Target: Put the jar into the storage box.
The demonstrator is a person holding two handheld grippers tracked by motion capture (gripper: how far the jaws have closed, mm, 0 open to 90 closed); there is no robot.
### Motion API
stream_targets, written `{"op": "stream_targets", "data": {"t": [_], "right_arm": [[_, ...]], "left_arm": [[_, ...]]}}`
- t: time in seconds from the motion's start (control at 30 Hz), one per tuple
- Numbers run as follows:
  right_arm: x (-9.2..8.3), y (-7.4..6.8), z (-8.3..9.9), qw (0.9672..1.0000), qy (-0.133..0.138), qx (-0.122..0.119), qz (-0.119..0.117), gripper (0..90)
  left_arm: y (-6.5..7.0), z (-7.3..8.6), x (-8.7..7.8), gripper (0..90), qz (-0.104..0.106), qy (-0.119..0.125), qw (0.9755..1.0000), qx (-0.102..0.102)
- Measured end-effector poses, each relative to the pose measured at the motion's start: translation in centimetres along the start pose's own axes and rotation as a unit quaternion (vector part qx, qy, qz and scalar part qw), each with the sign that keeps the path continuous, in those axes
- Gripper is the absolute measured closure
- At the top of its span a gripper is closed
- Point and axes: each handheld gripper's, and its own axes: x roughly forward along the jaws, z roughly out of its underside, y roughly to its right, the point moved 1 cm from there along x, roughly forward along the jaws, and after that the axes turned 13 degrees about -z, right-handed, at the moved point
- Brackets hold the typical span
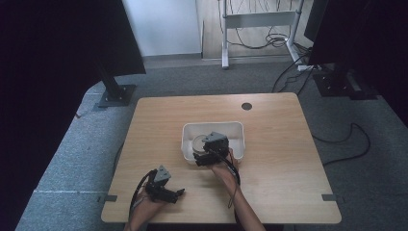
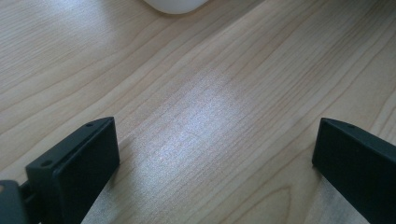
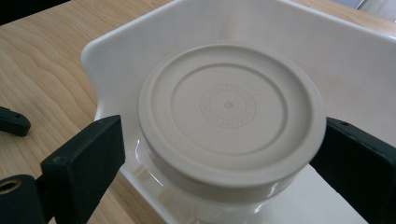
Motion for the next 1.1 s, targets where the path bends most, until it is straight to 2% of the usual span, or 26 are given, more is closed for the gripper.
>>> {"op": "stream_targets", "data": {"t": [0.6, 1.1], "right_arm": [[-2.0, -0.7, 0.2, 0.9999, 0.0, -0.013, -0.001, 4.2], [-4.4, -0.4, 1.2, 0.9998, -0.003, -0.015, 0.008, 4.4]], "left_arm": [[0.0, 0.0, 0.0, 0.2, 0.0, 0.0, 1.0, 0.0], [0.0, 0.0, 0.0, 0.2, 0.0, 0.0, 1.0, 0.0]]}}
